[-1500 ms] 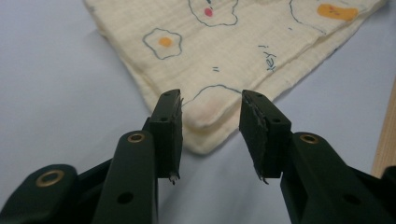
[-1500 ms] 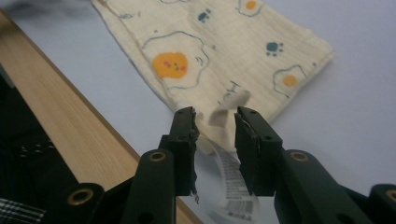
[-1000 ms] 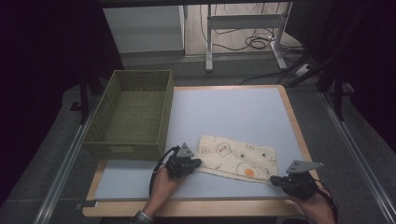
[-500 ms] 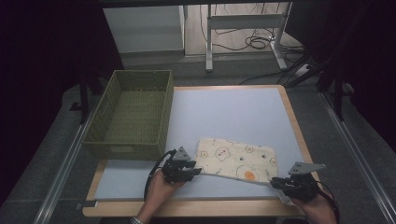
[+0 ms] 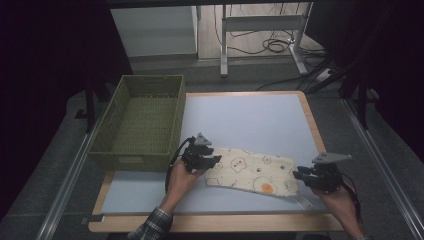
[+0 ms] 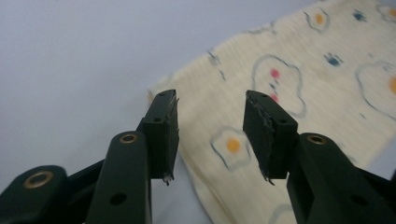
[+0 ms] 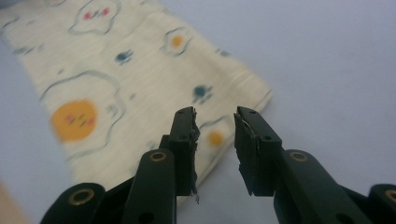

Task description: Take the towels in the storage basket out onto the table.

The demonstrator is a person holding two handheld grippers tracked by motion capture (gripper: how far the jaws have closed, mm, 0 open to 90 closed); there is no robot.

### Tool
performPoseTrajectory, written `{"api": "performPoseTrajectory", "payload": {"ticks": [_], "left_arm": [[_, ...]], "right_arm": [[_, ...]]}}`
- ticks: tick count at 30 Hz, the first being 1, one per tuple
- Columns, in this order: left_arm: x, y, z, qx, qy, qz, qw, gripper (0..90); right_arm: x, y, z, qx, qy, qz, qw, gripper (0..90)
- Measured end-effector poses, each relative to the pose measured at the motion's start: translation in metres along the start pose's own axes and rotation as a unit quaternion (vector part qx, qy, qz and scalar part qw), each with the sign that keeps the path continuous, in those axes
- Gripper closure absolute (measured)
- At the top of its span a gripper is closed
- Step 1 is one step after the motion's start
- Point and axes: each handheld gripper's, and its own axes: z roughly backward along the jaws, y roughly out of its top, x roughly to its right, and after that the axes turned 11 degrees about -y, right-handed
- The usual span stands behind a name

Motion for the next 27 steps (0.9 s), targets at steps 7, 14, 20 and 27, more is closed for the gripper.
{"api": "performPoseTrajectory", "payload": {"ticks": [7,14,20,27], "left_arm": [[-0.022,0.014,-0.023,-0.003,0.028,0.016,0.9995,55.2],[-0.037,0.003,-0.042,-0.030,0.044,0.019,0.9984,45.8],[-0.033,-0.001,-0.040,-0.024,0.007,0.020,0.9995,76.9],[-0.024,-0.003,-0.029,-0.007,0.003,0.016,0.9998,82.6]], "right_arm": [[0.019,0.021,-0.030,-0.002,-0.032,-0.018,0.9993,68.2],[0.020,0.017,-0.053,-0.027,-0.020,-0.016,0.9993,64.4],[0.011,0.018,-0.052,-0.034,-0.013,0.013,0.9992,86.4],[0.031,0.045,-0.058,-0.024,-0.038,0.009,0.9989,86.5]]}}
